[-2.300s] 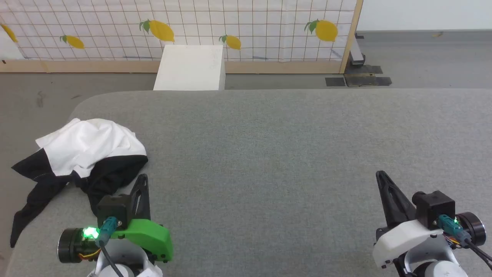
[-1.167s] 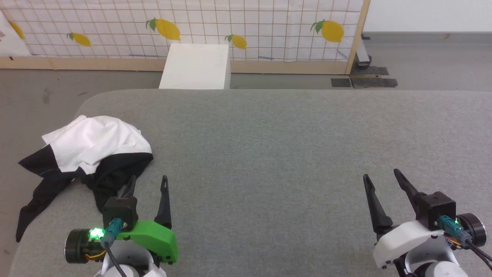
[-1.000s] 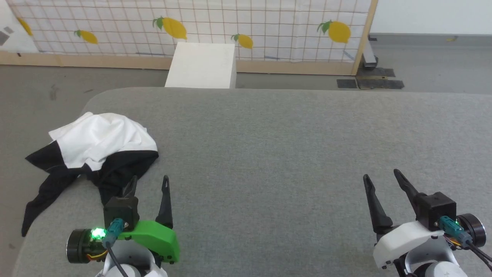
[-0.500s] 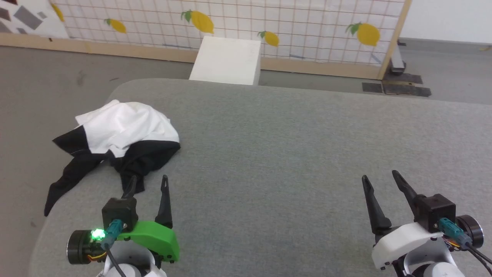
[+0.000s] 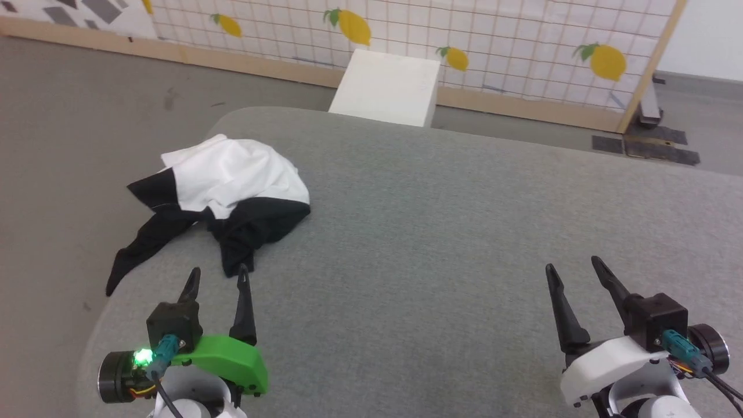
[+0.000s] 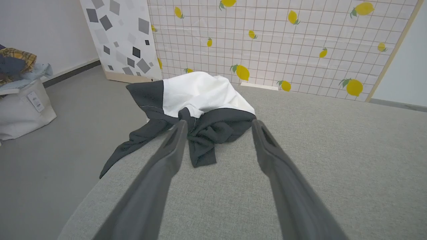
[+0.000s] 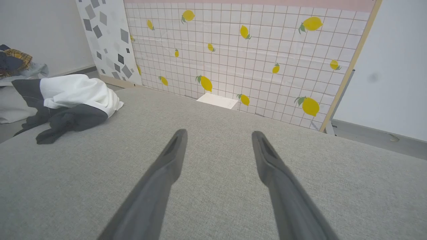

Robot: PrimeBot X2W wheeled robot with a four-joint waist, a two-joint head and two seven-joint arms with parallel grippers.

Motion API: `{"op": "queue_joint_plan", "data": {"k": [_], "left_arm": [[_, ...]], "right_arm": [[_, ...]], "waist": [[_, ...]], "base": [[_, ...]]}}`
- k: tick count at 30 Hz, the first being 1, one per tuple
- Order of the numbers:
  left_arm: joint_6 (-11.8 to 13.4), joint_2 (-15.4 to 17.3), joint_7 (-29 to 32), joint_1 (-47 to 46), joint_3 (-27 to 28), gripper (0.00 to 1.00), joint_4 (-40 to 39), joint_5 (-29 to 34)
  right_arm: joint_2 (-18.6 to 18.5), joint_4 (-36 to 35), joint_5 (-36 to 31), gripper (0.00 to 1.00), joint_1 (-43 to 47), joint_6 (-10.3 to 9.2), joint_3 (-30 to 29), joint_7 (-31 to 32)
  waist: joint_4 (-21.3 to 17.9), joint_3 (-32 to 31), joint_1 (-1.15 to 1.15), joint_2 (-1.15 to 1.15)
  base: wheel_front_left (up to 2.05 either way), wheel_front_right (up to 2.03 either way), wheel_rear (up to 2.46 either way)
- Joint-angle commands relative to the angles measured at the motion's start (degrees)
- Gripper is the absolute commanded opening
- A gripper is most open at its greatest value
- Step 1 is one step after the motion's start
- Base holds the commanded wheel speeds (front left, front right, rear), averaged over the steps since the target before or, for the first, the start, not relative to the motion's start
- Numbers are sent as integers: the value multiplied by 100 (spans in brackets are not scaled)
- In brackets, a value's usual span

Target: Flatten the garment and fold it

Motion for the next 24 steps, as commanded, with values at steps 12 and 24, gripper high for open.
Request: {"op": "queue_joint_plan", "data": {"k": [12, 24], "left_arm": [[171, 106, -201, -26, -62, 100, 46, -229], [297, 169, -343, 41, -103, 100, 63, -379]], "right_arm": [[10, 45, 68, 100, -146, -5, 62, -119], [12, 103, 147, 100, -175, -6, 141, -215]], "waist": [[470, 20, 0, 0], [754, 25, 0, 0]], "base": [[0, 0, 0], [0, 0, 0]]}}
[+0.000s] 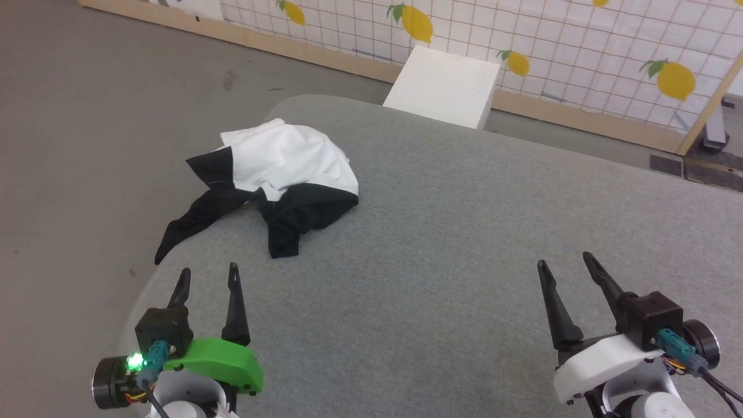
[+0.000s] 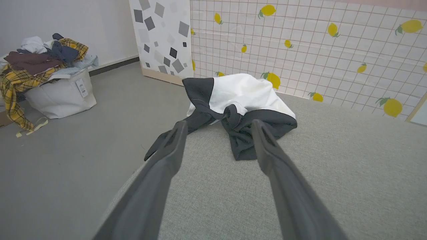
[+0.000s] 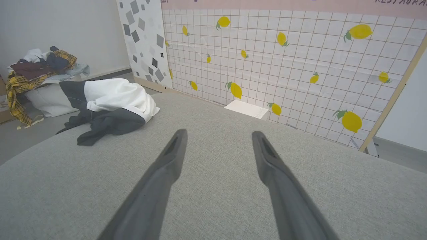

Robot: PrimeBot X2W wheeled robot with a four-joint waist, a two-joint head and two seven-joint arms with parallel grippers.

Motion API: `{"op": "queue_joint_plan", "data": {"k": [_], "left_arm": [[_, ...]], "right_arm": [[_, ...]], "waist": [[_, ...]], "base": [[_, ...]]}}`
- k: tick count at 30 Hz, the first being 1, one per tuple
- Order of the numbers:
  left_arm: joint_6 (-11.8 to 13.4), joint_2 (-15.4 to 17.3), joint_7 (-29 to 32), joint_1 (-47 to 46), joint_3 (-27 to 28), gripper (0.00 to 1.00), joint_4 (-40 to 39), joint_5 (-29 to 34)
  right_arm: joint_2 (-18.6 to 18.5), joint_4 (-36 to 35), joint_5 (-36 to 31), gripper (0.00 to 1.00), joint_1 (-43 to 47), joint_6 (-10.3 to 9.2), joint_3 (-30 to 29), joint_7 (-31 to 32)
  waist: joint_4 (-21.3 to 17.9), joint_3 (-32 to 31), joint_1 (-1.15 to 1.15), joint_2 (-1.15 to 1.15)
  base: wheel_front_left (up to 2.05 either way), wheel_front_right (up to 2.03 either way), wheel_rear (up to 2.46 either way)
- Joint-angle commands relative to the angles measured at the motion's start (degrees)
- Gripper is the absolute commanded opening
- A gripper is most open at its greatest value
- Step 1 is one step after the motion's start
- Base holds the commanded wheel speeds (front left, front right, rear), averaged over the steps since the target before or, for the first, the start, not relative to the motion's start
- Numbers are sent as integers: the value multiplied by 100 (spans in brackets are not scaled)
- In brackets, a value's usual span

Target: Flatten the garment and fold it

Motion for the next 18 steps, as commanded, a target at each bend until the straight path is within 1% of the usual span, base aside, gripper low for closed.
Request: {"op": "queue_joint_plan", "data": {"k": [1, 18], "left_arm": [[52, 55, -63, 35, -14, 100, 27, -81], [193, 59, -264, 6, -106, 100, 119, -299]], "right_arm": [[10, 19, 66, 100, -95, -6, 23, -65], [12, 37, 135, 100, -150, -7, 45, -103]], "waist": [[53, -2, 0, 0], [451, 65, 0, 0]], "base": [[0, 0, 0], [0, 0, 0]]}}
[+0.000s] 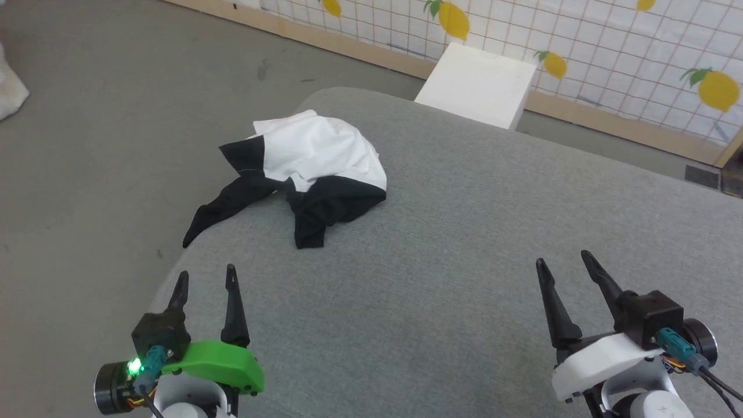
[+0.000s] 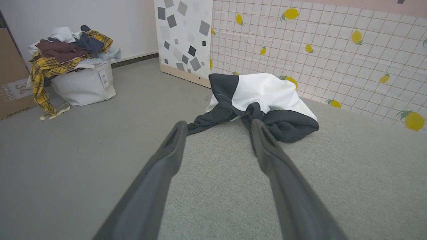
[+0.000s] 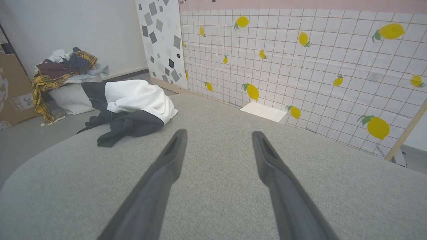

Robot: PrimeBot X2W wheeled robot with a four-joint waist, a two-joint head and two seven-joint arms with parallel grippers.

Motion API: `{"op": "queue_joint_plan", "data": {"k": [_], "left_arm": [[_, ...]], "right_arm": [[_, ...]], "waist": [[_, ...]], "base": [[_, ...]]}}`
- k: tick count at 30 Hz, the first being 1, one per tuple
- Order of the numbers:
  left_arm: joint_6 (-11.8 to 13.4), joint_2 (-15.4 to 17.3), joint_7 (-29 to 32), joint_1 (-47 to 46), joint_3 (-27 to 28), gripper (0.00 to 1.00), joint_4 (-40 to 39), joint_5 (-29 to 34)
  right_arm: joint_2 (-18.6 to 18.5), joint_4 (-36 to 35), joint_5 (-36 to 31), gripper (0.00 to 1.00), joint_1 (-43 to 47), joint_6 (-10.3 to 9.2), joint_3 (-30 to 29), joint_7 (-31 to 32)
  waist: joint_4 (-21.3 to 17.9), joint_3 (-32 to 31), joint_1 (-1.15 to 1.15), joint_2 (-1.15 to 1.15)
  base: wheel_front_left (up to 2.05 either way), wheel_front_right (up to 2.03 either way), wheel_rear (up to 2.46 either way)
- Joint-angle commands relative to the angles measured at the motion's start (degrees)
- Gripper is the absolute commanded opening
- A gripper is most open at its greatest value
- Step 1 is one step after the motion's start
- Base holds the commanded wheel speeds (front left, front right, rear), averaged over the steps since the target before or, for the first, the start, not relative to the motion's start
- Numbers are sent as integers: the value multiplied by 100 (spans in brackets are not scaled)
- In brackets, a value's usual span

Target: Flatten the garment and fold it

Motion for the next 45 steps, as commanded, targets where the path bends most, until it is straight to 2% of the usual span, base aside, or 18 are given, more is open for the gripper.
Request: {"op": "queue_joint_plan", "data": {"k": [1, 36, 45], "left_arm": [[53, 39, -62, 5, -22, 100, 37, -40], [349, 154, -474, -30, -239, 100, 349, -489], [356, 167, -476, -34, -255, 100, 362, -517]], "right_arm": [[12, 26, 45, 100, -133, -7, 9, -63], [17, 241, 256, 100, -270, -10, 20, -360], [17, 253, 271, 100, -273, -10, 11, -371]], "waist": [[50, 6, 0, 0], [788, 57, 0, 0], [744, 69, 0, 0]], "base": [[0, 0, 0], [0, 0, 0], [0, 0, 0]]}}
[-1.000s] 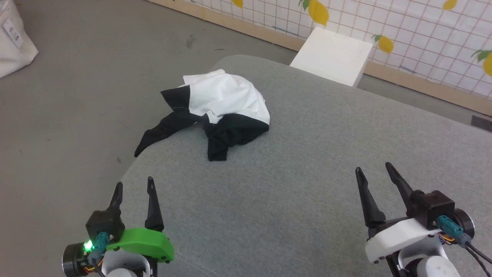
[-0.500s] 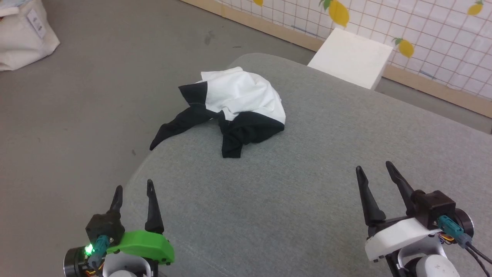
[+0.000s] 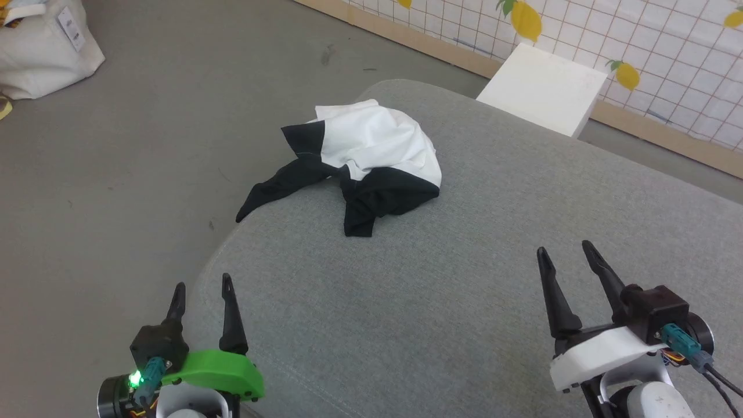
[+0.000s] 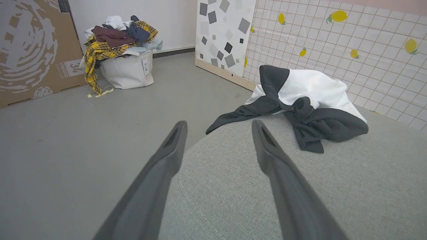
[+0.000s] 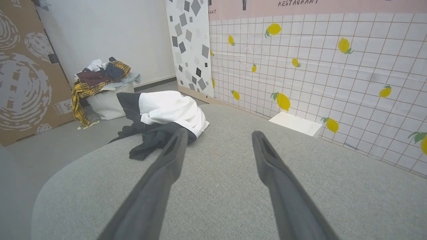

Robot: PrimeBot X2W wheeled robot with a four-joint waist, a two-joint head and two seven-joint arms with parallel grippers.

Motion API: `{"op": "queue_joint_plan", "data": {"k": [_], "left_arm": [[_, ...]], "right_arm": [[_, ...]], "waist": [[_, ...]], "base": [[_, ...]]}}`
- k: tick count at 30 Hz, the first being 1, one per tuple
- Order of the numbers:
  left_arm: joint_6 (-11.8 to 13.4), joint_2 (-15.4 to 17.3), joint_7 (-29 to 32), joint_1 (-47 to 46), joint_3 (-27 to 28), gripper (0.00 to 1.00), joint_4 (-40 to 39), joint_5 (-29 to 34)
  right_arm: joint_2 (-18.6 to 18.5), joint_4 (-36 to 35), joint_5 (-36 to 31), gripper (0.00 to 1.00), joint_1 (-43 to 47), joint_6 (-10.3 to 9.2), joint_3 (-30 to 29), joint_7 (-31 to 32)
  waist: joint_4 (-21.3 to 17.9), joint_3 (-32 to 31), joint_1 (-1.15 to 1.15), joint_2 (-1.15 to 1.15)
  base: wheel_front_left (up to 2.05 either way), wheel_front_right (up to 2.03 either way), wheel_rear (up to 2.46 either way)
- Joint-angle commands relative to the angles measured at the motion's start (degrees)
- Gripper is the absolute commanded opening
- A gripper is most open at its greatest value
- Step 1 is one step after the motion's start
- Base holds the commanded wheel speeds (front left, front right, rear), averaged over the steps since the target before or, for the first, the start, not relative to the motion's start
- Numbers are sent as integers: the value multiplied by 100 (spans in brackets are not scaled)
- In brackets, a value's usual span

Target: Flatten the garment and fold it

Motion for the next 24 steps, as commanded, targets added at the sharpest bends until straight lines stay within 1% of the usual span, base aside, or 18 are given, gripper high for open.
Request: {"op": "queue_joint_plan", "data": {"k": [1, 3, 5, 7, 10, 11, 19, 20, 22, 24], "left_arm": [[49, 26, -45, -28, -17, 100, 13, -52], [24, 18, -13, -54, -28, 100, 7, -96], [-66, 41, 70, -189, -65, 100, -17, -144], [-210, 74, 195, -469, -97, 100, -31, -227], [-457, 165, 559, -1058, -161, 100, 26, -357], [-632, 247, 908, -1613, -144, 100, 124, -513], [-1271, 866, 2387, -3588, -125, 100, 672, -900], [-1312, 905, 2555, -3780, -85, 100, 760, -997], [-1385, 1135, 2953, -4162, -138, 100, 995, -962], [-1411, 1256, 3329, -4479, -71, 100, 1221, -1094]], "right_arm": [[4, 16, 65, 100, -75, -10, -3, -41], [4, 7, 74, 100, -82, -10, 7, -36], [4, -25, 61, 100, -108, -10, 19, -11], [4, -92, 2, 100, -175, -10, 12, 32], [4, -238, -105, 100, -313, -10, 9, 123], [4, -347, -171, 100, -437, -10, 23, 180], [4, -506, -246, 100, -930, -10, 115, 133], [4, -514, -253, 100, -988, -10, 127, 120], [4, -508, -248, 100, -1121, -10, 144, 79], [4, -487, -221, 100, -1254, -10, 169, 37]], "waist": [[-20, 9, 0, 0], [-52, 36, 0, 0], [-106, 118, 0, 0], [-186, 268, 0, 0], [-386, 605, 0, 0], [-594, 919, 0, 0], [-1545, 2064, 0, 0], [-1644, 2188, 0, 0], [-1853, 2431, 0, 0], [-2053, 2667, 0, 0]], "base": [[0, 0, 0], [0, 0, 0], [0, 0, 0], [0, 0, 0], [0, 0, 0], [0, 0, 0], [0, 0, 0], [0, 0, 0], [0, 0, 0], [0, 0, 0]]}}
